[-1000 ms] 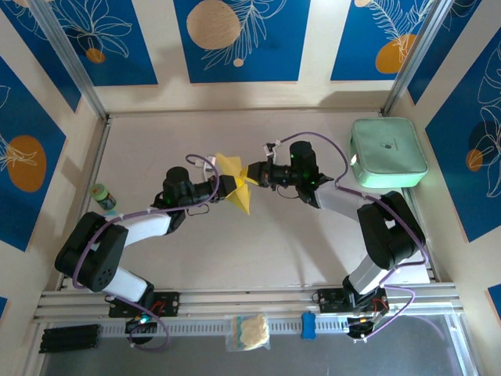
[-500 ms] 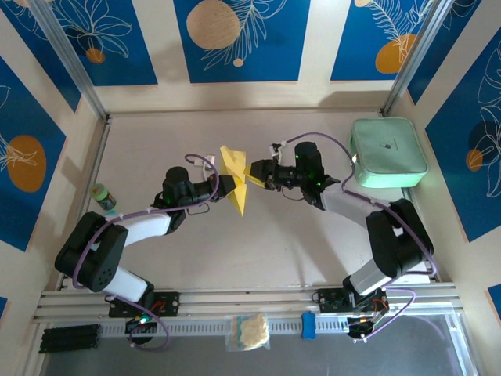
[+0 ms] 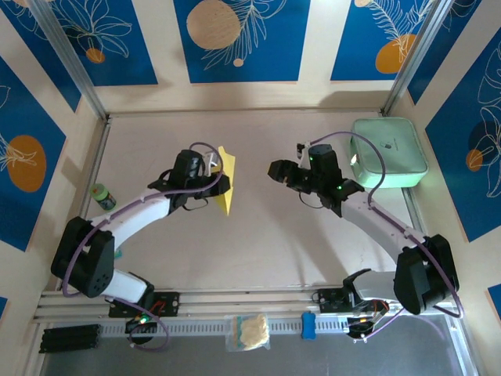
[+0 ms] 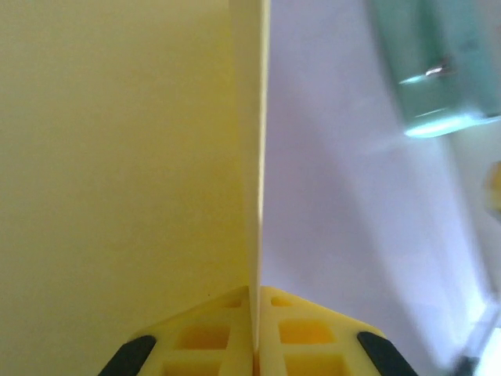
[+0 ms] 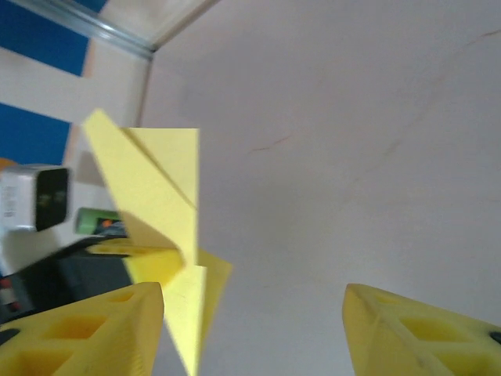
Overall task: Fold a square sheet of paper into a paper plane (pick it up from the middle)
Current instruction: Turn over the paper at the center of the table.
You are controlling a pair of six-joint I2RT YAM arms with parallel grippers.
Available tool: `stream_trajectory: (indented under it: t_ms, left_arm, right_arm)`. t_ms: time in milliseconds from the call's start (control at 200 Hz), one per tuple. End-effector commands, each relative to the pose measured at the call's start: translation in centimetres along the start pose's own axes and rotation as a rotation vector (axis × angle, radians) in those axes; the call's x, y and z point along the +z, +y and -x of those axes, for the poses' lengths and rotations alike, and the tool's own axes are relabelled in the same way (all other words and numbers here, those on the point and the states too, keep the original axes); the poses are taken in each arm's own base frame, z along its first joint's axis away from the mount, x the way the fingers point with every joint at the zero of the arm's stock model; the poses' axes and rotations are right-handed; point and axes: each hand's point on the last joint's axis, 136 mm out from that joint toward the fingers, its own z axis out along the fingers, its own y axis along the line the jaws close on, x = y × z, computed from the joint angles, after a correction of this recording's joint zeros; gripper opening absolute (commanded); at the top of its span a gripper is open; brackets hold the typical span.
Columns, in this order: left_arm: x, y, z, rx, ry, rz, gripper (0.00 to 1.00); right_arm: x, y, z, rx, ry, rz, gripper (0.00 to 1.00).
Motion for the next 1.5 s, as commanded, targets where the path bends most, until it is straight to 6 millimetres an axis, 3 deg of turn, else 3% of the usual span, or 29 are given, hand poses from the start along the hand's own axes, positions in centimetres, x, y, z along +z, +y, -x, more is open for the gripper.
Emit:
stream_trajectory:
  t_ms: [0, 260, 575, 915, 1206, 1351, 1496]
  left_arm:
    - [-2.2, 5.6, -2.9, 0.197, 0.167, 0.385, 0.09]
    - [-3.3, 8.8, -1.3, 0.454, 0.214, 0.791, 0.08]
    - [-0.1, 11.1, -1.2, 0.601, 0.315, 1.030, 0.08]
    - [4.0, 12.4, -2.2, 0.560, 0.323, 1.081, 0.09]
    - [6.4, 12.7, -3.6, 0.497, 0.316, 1.105, 0.17]
    - [7.0, 12.2, -4.2, 0.464, 0.322, 1.073, 0.20]
    - [7.4, 10.2, -4.7, 0.409, 0.309, 0.986, 0.25]
  right_arm:
    - [-1.1, -3.3, -0.6, -0.047, -0.008, -0.161, 0.63]
    - [-2.2, -6.2, -0.9, -0.021, -0.036, -0.292, 0.64]
    - [-3.2, -8.6, -0.9, 0.019, -0.049, -0.388, 0.64]
    - [-3.5, -9.7, -1.3, 0.057, -0.046, -0.399, 0.63]
    - [-3.1, -9.9, -1.5, 0.077, -0.027, -0.398, 0.63]
    - [-2.9, -10.0, -1.6, 0.086, -0.020, -0.399, 0.63]
    - [-2.8, -10.1, -1.6, 0.097, -0.015, -0.402, 0.63]
